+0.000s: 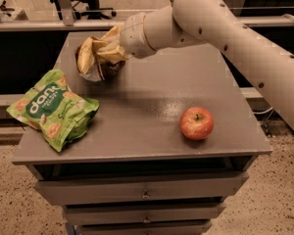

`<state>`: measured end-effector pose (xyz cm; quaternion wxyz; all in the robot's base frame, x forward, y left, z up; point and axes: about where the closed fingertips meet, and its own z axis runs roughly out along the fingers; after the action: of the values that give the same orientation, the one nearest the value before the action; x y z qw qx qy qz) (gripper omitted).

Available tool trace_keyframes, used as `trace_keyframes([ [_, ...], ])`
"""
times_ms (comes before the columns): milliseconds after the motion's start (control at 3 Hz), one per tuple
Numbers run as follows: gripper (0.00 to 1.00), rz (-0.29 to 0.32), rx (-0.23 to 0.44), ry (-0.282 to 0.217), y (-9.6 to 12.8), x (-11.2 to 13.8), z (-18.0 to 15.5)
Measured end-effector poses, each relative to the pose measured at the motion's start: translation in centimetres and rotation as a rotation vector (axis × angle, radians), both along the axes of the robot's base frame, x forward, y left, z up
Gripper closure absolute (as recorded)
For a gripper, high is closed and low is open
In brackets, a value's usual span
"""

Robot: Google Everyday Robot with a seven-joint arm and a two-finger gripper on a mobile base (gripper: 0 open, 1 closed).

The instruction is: Move brown chip bag near green rice chip bag

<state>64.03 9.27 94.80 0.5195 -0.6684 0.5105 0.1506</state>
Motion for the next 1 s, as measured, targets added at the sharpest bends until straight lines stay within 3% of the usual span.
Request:
trace_keyframes([
  [333, 1.00, 0.046, -0.001, 0.046, -0.6, -2.0, -0.8],
  [667, 0.83, 0.084, -0.005, 0.090, -0.8, -3.4, -1.9],
  [1000, 0.59, 0.104, -0.008, 0.123, -0.9, -4.0, -2.8],
])
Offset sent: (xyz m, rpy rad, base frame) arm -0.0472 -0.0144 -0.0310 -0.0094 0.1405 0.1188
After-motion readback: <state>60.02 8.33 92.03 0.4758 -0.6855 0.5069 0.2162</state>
